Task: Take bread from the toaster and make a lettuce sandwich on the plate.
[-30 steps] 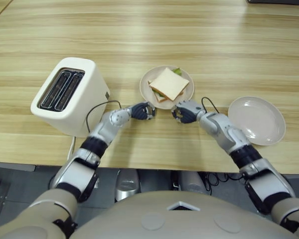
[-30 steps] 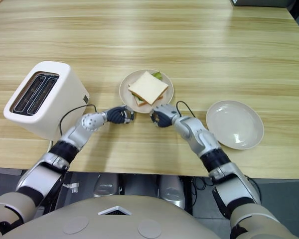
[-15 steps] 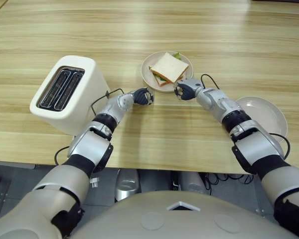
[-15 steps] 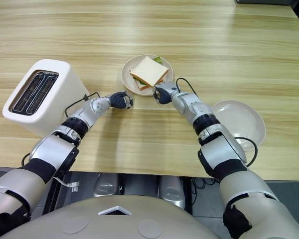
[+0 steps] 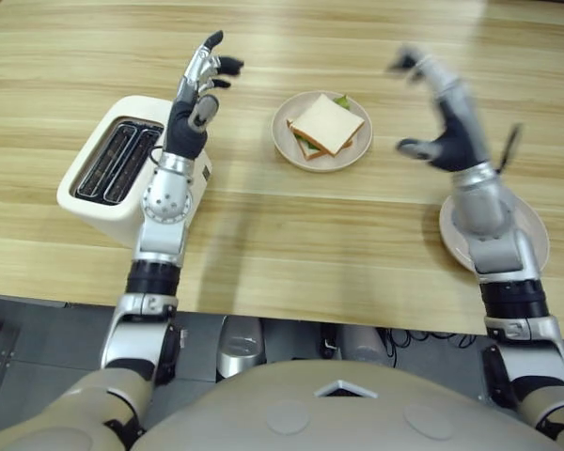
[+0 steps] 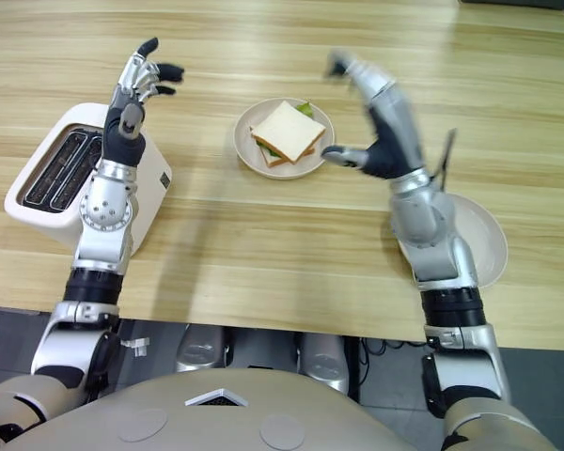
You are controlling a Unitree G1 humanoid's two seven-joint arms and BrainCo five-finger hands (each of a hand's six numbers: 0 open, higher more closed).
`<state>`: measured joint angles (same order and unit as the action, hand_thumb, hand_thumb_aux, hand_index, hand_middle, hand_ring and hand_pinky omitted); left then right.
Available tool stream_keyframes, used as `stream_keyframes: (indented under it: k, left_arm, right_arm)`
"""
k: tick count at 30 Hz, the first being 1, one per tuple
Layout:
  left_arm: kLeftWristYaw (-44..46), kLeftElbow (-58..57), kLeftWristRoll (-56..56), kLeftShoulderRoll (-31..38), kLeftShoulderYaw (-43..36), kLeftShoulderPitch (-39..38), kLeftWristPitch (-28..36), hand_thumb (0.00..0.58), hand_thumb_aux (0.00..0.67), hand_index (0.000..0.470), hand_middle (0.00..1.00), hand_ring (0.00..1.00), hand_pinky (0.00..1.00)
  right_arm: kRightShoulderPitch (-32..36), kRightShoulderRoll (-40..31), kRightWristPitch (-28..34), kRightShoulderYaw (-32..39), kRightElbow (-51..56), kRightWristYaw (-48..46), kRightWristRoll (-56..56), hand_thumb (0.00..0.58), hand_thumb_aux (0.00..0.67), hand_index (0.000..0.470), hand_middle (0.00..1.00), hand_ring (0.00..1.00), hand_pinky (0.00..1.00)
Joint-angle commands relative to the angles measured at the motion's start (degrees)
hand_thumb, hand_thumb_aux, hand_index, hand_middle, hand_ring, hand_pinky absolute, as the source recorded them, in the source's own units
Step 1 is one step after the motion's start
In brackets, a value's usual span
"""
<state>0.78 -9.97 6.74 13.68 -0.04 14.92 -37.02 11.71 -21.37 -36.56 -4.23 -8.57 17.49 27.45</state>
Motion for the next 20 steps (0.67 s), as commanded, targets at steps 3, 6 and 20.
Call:
stream_keyframes:
  k: [3, 6, 20]
  left_arm:
    - [-0.55, -2.58, 1.83, -1.28, -0.57, -3.27, -4.61, 0.000, 0.000, 0.000, 0.00, 0.00, 0.00]
    - [-2.59, -10.77, 8.30, 0.54, -1.82, -1.48, -7.17, 0.000, 0.000, 0.000, 0.00, 0.00, 0.00]
    - [-0.42, -20.32, 2.89, -0.38, -0.86, 3.63, -7.57, 0.000, 0.000, 0.000, 0.00, 0.00, 0.00]
  right_arm:
    - [-1.86, 8.15, -7.74, 0.87, 3.99, 12.46, 8.18, 0.000, 0.000, 0.000, 0.00, 0.00, 0.00]
    - [-1.09, 8.18, -8.93, 2.69, 9.52, 13.09, 10.16, 0.000, 0.000, 0.000, 0.00, 0.00, 0.00]
    - [1.17, 7.01, -9.14, 5.58, 16.99, 14.41, 12.55, 0.000, 0.000, 0.000, 0.00, 0.00, 0.00]
